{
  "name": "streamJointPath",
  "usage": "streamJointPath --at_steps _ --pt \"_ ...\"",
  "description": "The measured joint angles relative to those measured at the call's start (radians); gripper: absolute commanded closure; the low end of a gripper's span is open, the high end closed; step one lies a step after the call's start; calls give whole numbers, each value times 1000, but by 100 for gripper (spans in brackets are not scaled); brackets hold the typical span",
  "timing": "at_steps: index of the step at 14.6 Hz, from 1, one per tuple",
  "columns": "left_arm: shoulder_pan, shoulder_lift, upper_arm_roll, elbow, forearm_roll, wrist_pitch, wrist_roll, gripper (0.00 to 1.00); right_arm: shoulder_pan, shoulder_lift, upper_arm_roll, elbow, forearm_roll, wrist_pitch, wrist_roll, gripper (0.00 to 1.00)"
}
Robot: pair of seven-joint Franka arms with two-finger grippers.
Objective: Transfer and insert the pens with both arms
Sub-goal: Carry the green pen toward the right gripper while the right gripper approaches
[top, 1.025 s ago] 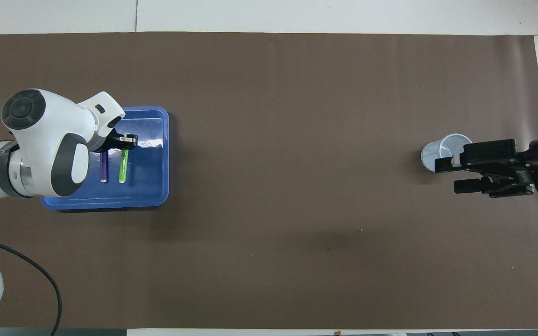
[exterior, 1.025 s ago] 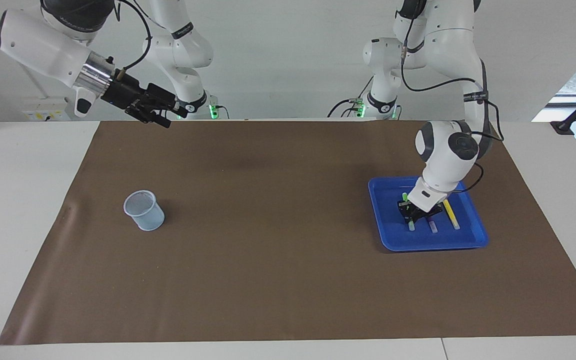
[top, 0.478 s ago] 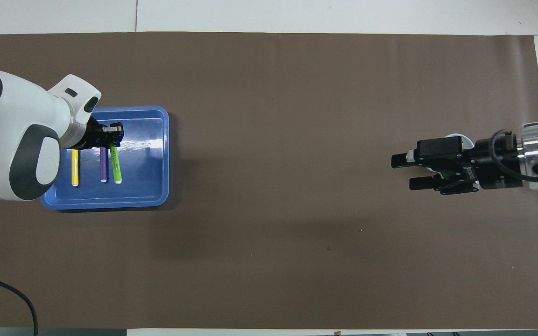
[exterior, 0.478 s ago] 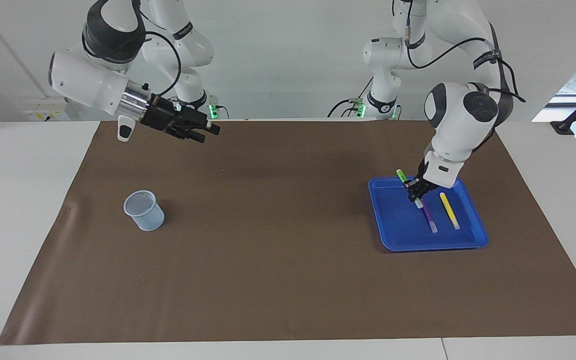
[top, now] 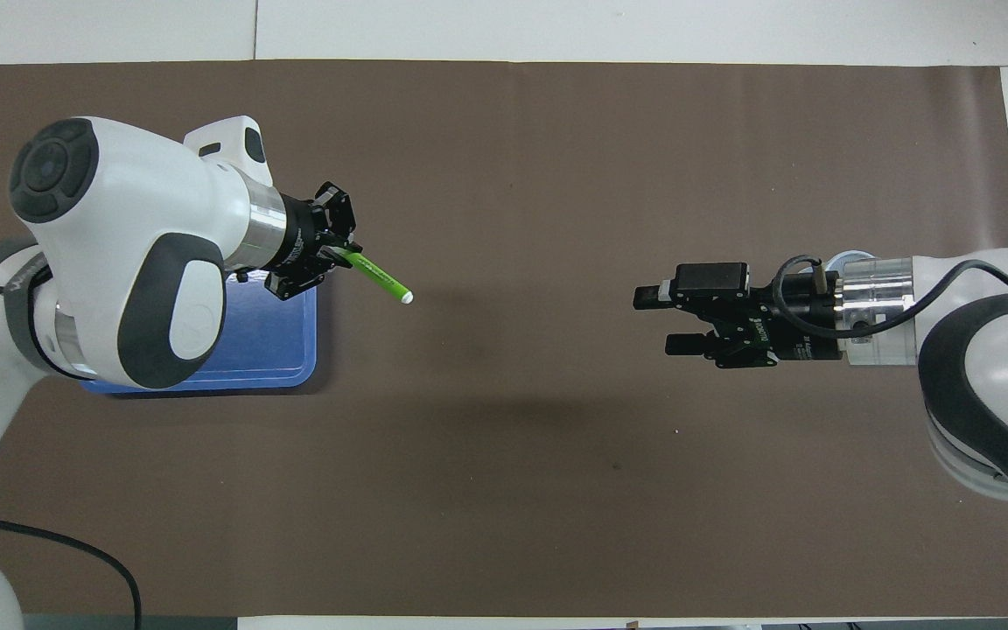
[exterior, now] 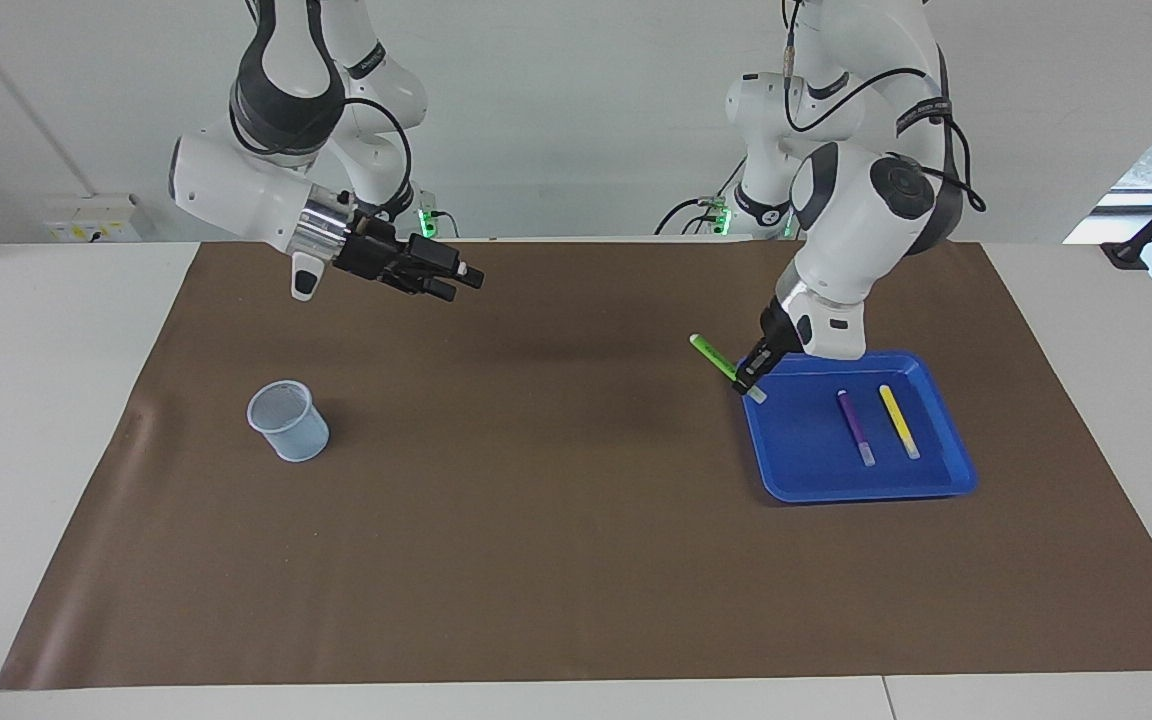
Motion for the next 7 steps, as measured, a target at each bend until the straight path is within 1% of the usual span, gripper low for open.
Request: streamJointPath --at_steps 3,6,7 --pt "-83 10 -1 1 -29 87 -186 100 47 5 0 -13 56 85 4 0" --pt "-154 12 -2 1 -30 153 -331 100 112 27 1 -18 78 164 10 1" --pt "-176 12 -2 1 -30 166 -367 100 117 39 2 -17 78 176 10 5"
